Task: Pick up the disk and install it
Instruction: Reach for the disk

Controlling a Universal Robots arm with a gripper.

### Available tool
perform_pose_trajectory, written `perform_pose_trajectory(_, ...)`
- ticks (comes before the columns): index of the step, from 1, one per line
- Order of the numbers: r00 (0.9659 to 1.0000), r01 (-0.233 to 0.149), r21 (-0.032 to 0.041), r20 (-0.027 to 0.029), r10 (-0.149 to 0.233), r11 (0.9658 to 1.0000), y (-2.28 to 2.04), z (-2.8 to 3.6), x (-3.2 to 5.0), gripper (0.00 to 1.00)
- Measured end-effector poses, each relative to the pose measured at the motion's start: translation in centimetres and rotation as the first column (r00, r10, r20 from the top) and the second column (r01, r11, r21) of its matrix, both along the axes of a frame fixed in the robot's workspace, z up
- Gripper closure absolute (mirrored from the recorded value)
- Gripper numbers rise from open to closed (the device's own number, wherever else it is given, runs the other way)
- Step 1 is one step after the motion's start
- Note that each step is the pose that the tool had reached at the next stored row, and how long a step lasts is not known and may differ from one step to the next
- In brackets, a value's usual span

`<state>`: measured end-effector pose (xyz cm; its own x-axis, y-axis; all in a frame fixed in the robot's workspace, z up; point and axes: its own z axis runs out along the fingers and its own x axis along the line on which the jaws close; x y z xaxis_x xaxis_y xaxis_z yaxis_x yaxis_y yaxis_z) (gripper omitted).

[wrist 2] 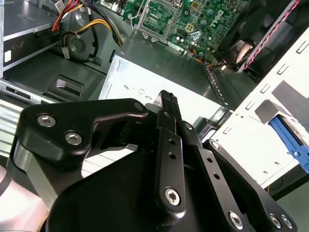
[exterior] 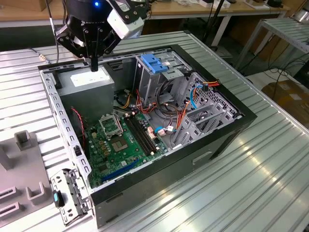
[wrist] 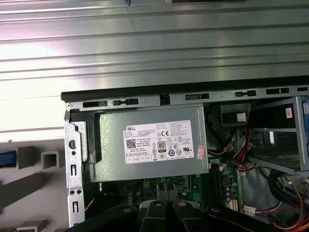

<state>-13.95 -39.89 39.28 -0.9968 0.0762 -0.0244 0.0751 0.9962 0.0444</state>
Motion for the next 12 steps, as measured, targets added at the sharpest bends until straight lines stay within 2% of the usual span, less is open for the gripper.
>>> perform_pose_trajectory(4,1.0,0.0,0.0001,-0.0001,0.0,1.0,0.0,-0.04,-0.66,0.89)
perform_pose_trajectory(12,1.0,0.0,0.0001,-0.001,0.0,1.0,0.0,-0.07,-1.23,0.89)
